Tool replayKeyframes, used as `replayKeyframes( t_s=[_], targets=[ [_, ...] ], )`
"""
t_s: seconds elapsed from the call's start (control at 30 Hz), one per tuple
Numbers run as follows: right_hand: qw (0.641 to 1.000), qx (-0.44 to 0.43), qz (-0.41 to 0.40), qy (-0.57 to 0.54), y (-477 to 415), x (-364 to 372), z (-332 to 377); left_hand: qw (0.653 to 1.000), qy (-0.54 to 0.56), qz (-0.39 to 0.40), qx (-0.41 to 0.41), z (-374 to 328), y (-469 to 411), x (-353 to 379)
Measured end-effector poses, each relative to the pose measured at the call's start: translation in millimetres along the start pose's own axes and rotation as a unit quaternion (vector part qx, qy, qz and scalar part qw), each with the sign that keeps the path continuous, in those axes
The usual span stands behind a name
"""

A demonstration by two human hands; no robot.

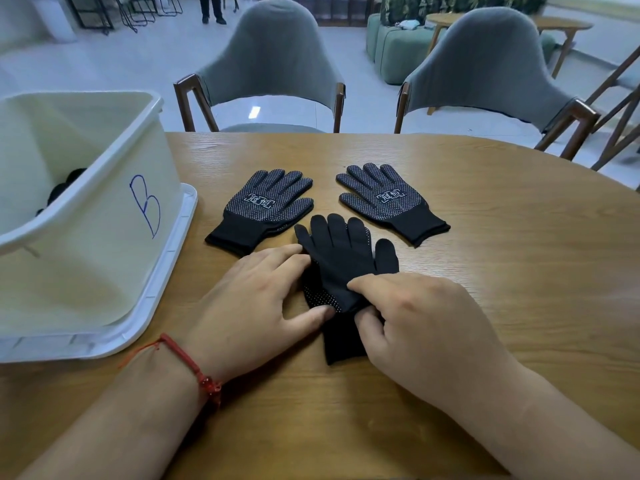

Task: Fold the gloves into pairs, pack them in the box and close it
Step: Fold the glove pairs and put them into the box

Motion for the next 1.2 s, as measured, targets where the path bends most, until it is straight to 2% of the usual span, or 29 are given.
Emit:
replayKeyframes(
  t_s=[0.4,0.5,0.6,0.7,0.97,1.2],
  targets=[
    [1.0,0.018,-0.004,0.017,3,-3,7,1.0,0.009,-0.008,0.001,-4,2,-5],
    [0.999,0.011,0.042,0.027,2,2,8,1.0,0.019,-0.011,0.005,-3,2,-5],
    [0.993,-0.009,0.116,0.02,0,7,5,0.996,0.086,-0.017,-0.007,4,2,-4],
    [0.988,-0.037,0.15,-0.015,-2,4,0,0.99,0.135,-0.035,-0.016,7,3,-4],
    [0.987,-0.069,0.119,-0.082,-1,2,-6,0.996,0.085,-0.022,-0.004,4,3,-5],
    [0.986,-0.099,0.104,-0.087,1,1,-2,0.997,0.075,-0.019,-0.008,5,4,-4]
  ],
)
Point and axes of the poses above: each hand's wrist, its own y-axis away from the middle knuckle, its own x-axis out of the palm, z = x × y, the point moved 7 cm from there along -y, towards the middle knuckle, and after that the axes turned 8 degrees about z, right-handed, at the moved point
